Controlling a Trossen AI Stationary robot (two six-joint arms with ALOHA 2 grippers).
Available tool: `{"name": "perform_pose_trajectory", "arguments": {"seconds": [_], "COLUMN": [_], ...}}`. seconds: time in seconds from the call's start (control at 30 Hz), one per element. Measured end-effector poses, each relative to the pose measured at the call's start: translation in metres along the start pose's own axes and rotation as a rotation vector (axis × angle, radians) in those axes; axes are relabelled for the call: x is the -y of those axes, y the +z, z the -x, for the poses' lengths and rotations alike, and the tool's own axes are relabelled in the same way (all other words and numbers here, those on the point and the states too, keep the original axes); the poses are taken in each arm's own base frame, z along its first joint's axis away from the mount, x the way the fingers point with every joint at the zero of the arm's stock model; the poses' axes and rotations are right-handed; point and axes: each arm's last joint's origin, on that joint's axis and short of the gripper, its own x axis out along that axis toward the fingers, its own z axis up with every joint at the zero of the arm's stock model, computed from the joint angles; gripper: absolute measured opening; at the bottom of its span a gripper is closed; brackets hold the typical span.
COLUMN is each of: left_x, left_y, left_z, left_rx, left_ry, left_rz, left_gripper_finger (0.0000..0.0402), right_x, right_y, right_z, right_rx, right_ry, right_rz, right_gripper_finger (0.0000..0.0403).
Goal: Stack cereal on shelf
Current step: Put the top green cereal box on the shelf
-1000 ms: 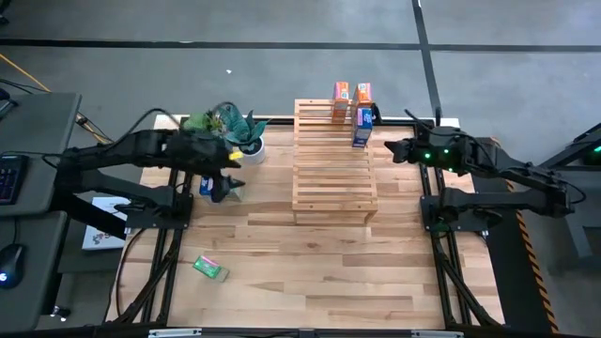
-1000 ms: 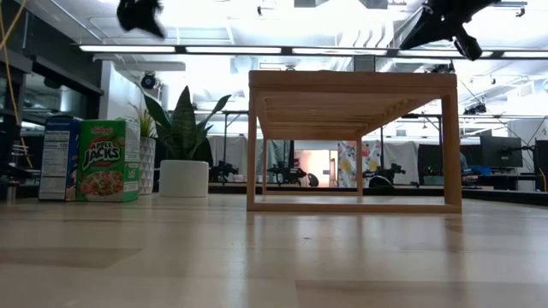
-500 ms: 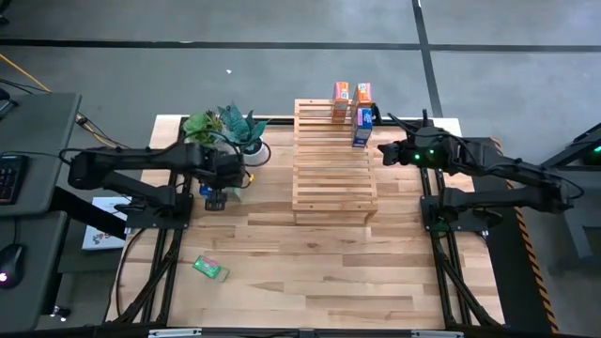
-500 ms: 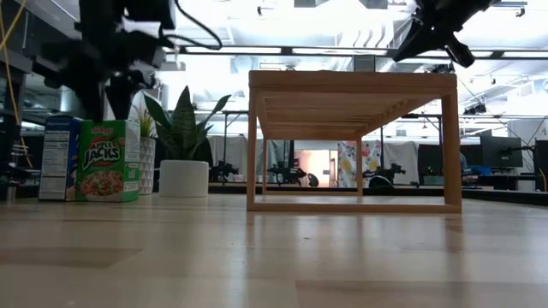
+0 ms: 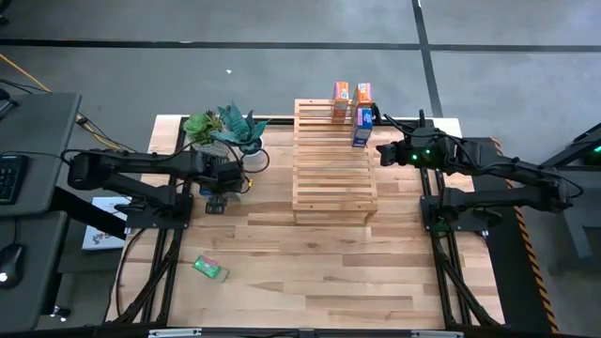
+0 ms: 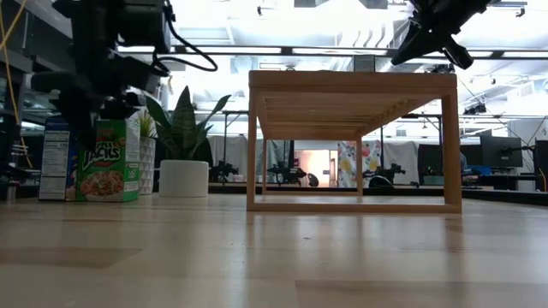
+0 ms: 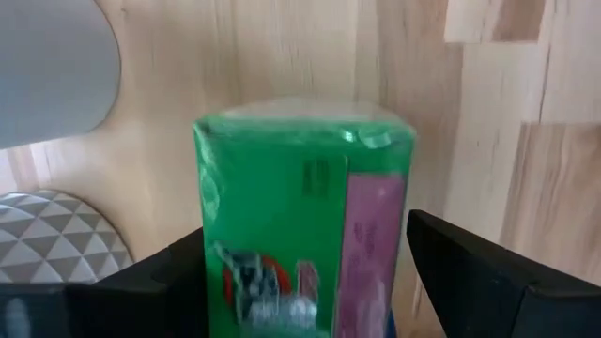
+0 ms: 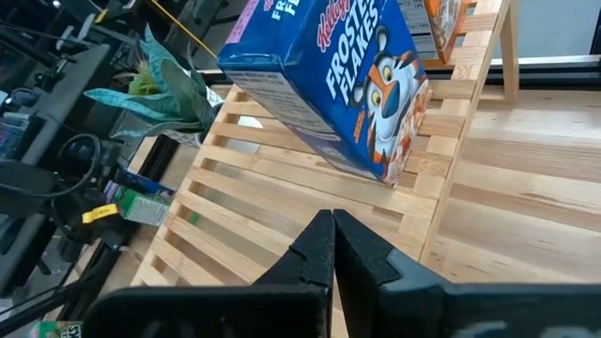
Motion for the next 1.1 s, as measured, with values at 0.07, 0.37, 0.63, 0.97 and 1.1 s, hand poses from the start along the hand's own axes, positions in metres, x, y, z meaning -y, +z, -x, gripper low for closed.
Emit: {"name": "perform_pose_trajectory", "arguments": {"seconds": [0.07,0.37,0.63,0.97,1.1], "left_x": [0.0,0.0,-0.002,-0.019,-0.031], "left_y": [0.001,0.001,0.007,0.049,0.073], "left_z": [-0.002,-0.002,0.011,0.15,0.209], "left_rx": [0.011,0.012,0.042,0.49,0.595], "left_ry": [0.002,0.017,-0.033,-0.143,-0.005], "left_rz": [0.008,-0.007,0.062,0.143,0.134], "left_gripper_finger": [0.0285,0.0184,0.0132,0.0143,0.0137], "right_x": [0.0,0.0,0.0,0.0,0.0], "right_y": [0.0,0.0,0.0,0.0,0.0], "right_z": [0.0,0.0,0.0,0.0,0.0], "right_rx": [0.001,0.001,0.001,0.001,0.001], "right_ry": [0.0,0.0,0.0,0.0,0.0], "right_rz": [0.0,0.0,0.0,0.0,0.0], "right_gripper_finger": [0.0,0.0,0.0,0.0,0.0]}}
